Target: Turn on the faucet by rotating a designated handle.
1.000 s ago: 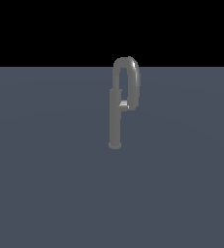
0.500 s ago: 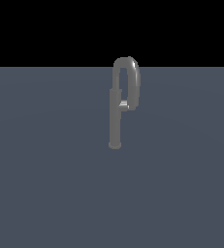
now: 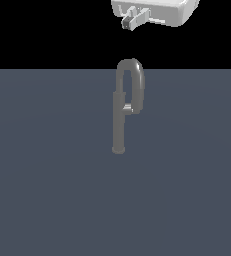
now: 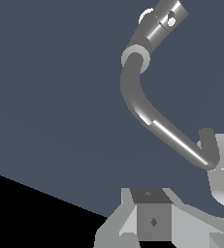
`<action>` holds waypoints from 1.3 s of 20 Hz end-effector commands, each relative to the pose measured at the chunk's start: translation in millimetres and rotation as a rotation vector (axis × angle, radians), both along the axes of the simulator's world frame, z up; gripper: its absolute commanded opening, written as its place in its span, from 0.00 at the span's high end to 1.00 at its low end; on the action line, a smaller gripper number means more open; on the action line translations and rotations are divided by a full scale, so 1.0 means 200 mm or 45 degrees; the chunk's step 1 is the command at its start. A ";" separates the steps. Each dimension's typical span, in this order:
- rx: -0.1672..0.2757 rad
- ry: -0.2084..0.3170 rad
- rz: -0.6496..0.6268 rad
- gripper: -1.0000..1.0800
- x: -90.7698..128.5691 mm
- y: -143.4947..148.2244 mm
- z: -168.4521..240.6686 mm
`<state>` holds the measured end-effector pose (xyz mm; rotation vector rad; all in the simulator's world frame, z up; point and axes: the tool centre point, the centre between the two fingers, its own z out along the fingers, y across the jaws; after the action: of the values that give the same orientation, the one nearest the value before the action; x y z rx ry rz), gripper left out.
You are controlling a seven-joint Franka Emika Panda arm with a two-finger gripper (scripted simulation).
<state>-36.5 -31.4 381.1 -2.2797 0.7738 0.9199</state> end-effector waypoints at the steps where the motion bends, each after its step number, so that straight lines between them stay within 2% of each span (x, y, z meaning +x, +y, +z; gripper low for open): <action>1: 0.055 0.060 -0.053 1.00 0.06 -0.02 -0.06; 11: 0.297 0.325 -0.293 1.00 0.25 -0.10 -0.36; 18: 0.463 0.511 -0.463 1.00 0.34 -0.14 -0.59; 26: 0.594 0.658 -0.600 1.00 0.38 -0.14 -0.79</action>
<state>37.5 -60.5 229.1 -1.4180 1.1022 1.2945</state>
